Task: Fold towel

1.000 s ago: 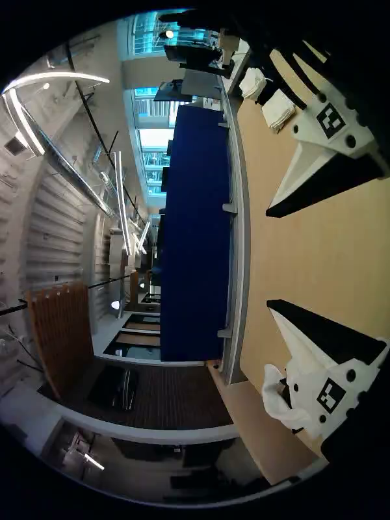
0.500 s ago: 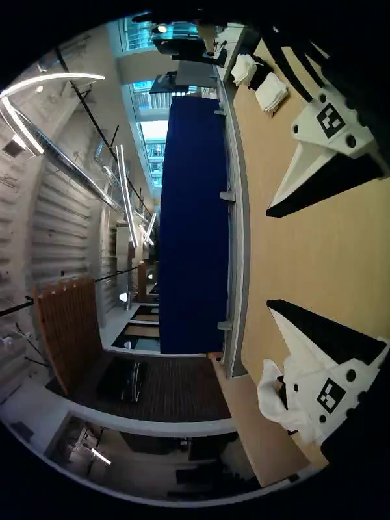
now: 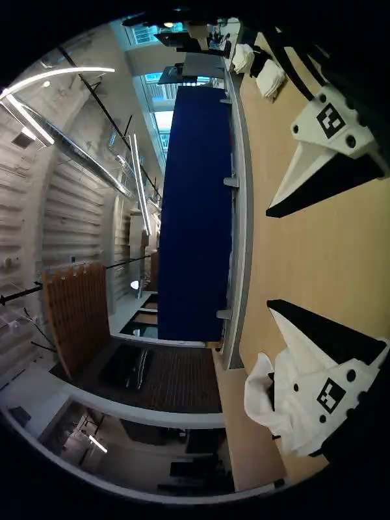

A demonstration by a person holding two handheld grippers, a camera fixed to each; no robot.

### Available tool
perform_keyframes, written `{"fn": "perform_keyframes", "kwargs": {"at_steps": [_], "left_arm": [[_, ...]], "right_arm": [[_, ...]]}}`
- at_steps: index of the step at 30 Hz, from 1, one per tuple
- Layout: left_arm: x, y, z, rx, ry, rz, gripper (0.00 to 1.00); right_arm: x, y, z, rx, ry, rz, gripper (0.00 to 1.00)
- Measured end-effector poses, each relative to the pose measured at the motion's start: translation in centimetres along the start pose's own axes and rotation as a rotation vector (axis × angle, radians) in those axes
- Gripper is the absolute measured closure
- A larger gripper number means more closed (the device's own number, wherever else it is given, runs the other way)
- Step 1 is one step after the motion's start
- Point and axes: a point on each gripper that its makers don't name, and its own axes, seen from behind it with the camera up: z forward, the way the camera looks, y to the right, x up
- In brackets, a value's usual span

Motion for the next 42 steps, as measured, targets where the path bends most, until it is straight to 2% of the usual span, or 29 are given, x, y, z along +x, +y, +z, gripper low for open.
{"fn": "perform_keyframes", "kwargs": {"at_steps": [6,11,15,24,32,42], "left_arm": [[-2.0,-0.1,0.3,0.000,0.000,-0.004,0.06],[-2.3,-0.2,0.4,-0.009,0.014,0.004,0.06],[-2.5,-0.7,0.3,-0.005,0.012,0.021,0.06],[-3.2,-1.0,0.1,-0.010,0.003,0.013,0.06],[-3.9,0.0,0.2,-0.026,-0.010,0.058,0.06],[-3.8,0.2,0.3,-0.022,-0.010,0.062,0.06]], "right_arm": [[-0.5,-1.2,0.5,0.013,0.000,-0.027,0.00],[-0.3,-1.6,0.6,0.016,0.006,-0.034,0.00],[-0.2,-1.5,0.6,0.010,0.011,-0.032,0.00],[0.1,-2.0,0.4,0.016,0.009,-0.040,0.00],[0.1,-1.8,-0.1,0.021,0.017,-0.018,0.00],[1.2,-0.8,-0.9,0.027,0.054,0.004,0.00]]}}
